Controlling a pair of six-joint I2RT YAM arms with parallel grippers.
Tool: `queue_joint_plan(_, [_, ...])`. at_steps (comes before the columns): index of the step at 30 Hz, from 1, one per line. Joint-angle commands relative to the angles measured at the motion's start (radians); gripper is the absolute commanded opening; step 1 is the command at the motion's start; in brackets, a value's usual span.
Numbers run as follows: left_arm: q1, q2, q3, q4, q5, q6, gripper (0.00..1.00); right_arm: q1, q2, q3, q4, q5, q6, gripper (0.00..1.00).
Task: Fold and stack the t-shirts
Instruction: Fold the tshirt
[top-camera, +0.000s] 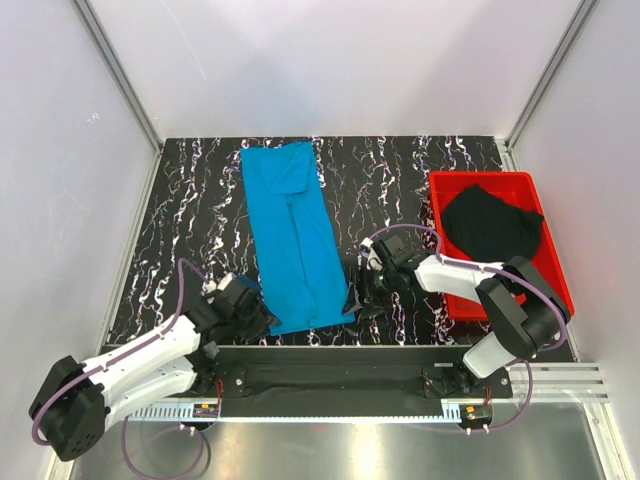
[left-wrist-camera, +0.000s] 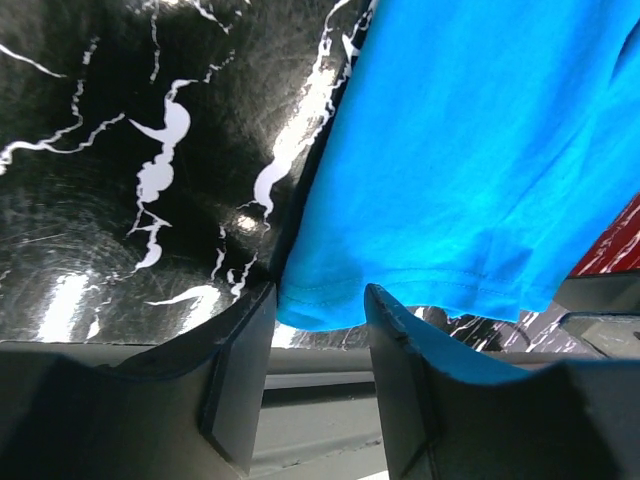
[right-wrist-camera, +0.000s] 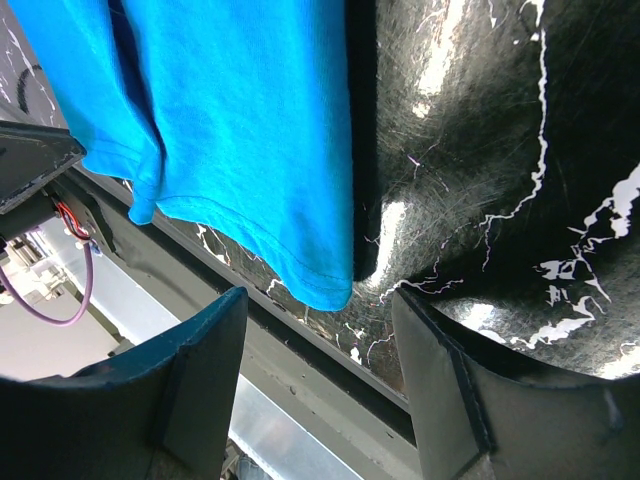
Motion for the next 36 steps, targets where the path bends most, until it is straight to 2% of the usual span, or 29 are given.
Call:
queue_joint_plan(1, [-0.010, 0.018, -0.064, -0.060, -0.018, -0.022, 0.47, 0.008, 0.012, 0.003, -0.014, 0.103, -0.029, 0.68])
queue_joint_plan(7, [-0.010, -0.014, -0.067, -0.080, -0.025, -0.020, 0.38, 0.010, 0.012, 0.000, -0.014, 0.104, -0.030, 0.68])
queue_joint_plan(12, [-0.010, -0.019, -0.064, -0.089, -0.025, -0.007, 0.26, 0.010, 0.038, -0.008, -0.005, 0.098, -0.017, 0.69])
queue_joint_plan(14, [-0.010, -0.026, -0.067, -0.091, -0.022, 0.001, 0.19, 0.010, 0.060, -0.015, 0.010, 0.087, -0.006, 0.66])
queue_joint_plan(18, [-0.010, -0.046, -0.073, -0.091, -0.018, 0.010, 0.13, 0.010, 0.071, -0.021, 0.049, 0.067, 0.013, 0.61])
queue_joint_plan(23, [-0.015, -0.069, -0.078, -0.095, -0.013, 0.021, 0.00, 0.010, 0.110, -0.041, 0.096, 0.009, 0.032, 0.57])
queue_joint_plan(24, [-0.017, -0.075, -0.079, -0.100, -0.015, 0.021, 0.00, 0.010, 0.115, -0.047, 0.113, 0.006, 0.036, 0.56])
queue_joint_plan(27, [-0.024, -0.091, -0.079, -0.104, -0.016, 0.029, 0.00, 0.010, 0.127, -0.070, 0.145, -0.011, 0.049, 0.47])
queue_joint_plan(31, [-0.032, -0.123, -0.072, -0.114, -0.015, 0.073, 0.00, 0.010, 0.088, -0.096, 0.151, -0.010, 0.065, 0.23])
queue_joint_plan(32, [-0.037, -0.132, -0.060, -0.126, -0.034, 0.079, 0.00, 0.011, 0.071, -0.107, 0.145, -0.005, 0.069, 0.11])
queue_joint_plan(34, [-0.055, -0.182, -0.049, -0.164, -0.056, 0.087, 0.00, 0.017, 0.023, -0.110, 0.130, 0.012, 0.074, 0.02])
queue_joint_plan(36, [-0.069, -0.232, -0.043, -0.169, -0.082, 0.081, 0.00, 0.033, 0.005, -0.101, 0.109, 0.020, 0.075, 0.00])
